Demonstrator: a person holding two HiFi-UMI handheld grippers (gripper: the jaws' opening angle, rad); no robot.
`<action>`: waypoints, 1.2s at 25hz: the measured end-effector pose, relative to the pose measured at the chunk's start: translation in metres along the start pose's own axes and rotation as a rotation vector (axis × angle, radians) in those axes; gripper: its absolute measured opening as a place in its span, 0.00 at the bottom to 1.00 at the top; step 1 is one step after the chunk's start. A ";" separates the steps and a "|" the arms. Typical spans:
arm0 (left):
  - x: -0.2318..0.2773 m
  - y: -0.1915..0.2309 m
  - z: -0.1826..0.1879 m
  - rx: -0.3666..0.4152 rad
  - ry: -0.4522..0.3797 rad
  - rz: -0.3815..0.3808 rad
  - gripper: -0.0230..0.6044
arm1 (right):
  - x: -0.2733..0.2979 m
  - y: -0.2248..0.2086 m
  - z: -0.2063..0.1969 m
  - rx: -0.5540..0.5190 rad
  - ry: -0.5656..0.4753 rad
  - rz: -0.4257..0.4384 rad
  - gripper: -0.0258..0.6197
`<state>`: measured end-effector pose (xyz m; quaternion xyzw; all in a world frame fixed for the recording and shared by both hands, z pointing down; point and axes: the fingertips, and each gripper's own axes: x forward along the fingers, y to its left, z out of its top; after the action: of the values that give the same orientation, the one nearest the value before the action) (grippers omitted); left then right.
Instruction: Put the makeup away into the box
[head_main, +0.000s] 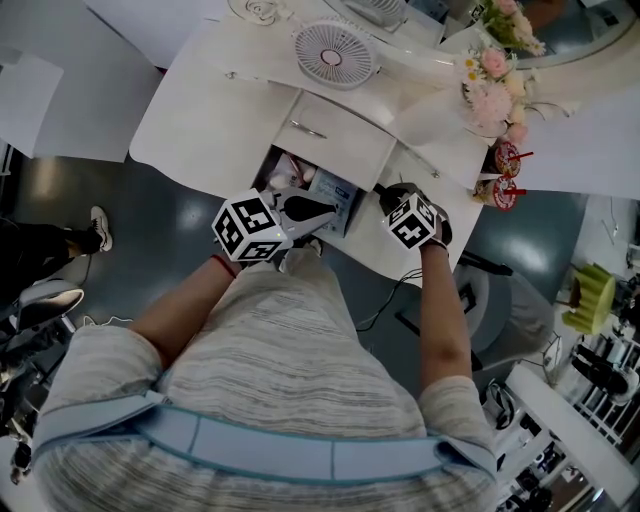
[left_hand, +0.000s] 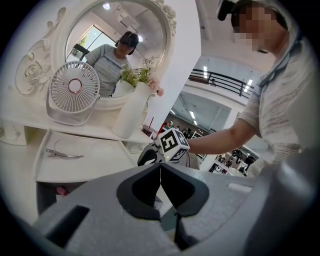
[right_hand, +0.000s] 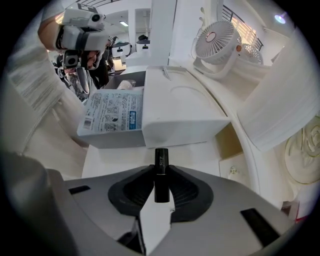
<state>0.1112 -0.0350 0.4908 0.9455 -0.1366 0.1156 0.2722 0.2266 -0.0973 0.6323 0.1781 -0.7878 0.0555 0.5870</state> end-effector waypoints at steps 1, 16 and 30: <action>0.000 0.000 -0.001 0.000 0.001 -0.002 0.06 | -0.003 0.000 0.001 -0.002 0.001 -0.002 0.18; -0.005 0.002 -0.004 -0.013 -0.026 0.003 0.06 | -0.050 0.005 0.029 0.023 -0.013 -0.083 0.18; -0.019 0.009 -0.001 0.011 -0.066 0.009 0.06 | -0.056 0.037 0.062 0.122 -0.091 -0.079 0.18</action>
<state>0.0901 -0.0379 0.4905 0.9497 -0.1491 0.0863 0.2617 0.1718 -0.0693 0.5651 0.2469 -0.8012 0.0720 0.5403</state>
